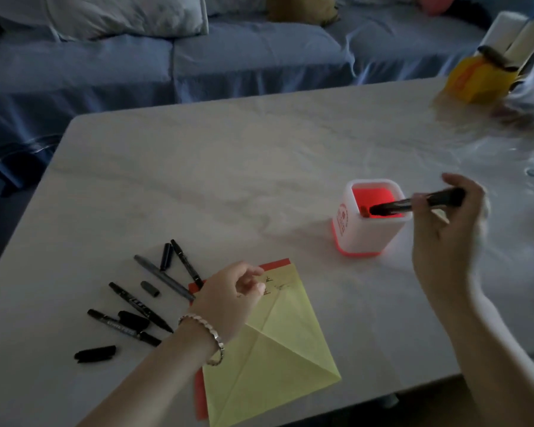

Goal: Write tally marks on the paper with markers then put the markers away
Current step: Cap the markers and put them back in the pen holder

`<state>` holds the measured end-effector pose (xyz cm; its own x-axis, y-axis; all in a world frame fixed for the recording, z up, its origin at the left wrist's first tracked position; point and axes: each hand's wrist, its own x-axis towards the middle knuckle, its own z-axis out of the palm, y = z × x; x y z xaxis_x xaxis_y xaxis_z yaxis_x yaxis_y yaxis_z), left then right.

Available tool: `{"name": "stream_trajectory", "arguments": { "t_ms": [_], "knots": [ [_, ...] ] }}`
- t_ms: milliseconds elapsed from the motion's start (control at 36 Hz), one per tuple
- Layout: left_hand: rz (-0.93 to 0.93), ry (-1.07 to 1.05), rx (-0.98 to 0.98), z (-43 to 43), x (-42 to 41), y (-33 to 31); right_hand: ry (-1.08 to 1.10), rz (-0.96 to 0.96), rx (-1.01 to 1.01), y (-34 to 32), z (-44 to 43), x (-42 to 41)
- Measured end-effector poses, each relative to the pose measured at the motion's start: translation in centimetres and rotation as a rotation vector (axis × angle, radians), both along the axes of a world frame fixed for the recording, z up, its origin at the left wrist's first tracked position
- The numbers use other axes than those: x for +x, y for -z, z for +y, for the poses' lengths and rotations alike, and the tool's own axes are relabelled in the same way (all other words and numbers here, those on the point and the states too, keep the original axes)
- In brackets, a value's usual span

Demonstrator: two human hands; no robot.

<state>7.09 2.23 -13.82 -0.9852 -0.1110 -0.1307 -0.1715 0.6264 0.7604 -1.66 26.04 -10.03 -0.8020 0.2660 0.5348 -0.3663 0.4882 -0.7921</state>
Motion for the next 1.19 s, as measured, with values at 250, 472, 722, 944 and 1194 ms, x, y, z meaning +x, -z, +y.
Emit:
{"name": "stream_trajectory", "arguments": {
  "t_ms": [250, 472, 722, 944, 1194],
  "knots": [
    [-0.004, -0.039, 0.053, -1.1, 0.9, 0.0, 0.038, -0.054, 0.135, 2.6, -1.3, -0.3],
    [0.009, -0.022, -0.012, -1.9, 1.8, 0.0, 0.026, 0.035, 0.349, 1.5, -2.2, 2.6],
    [0.024, -0.218, 0.044, -6.8, 5.4, -0.1, -0.621, -0.543, 0.461, 3.6, -12.8, 5.4],
    [0.063, -0.371, 0.035, -10.6, 8.1, -0.1, -0.684, -0.716, 0.700, 4.3, -22.7, 2.8],
    [0.094, -0.388, -0.040, -11.9, 6.7, 0.0, -0.641, -0.802, 0.713, 5.0, -23.9, 2.2]
  ]
}}
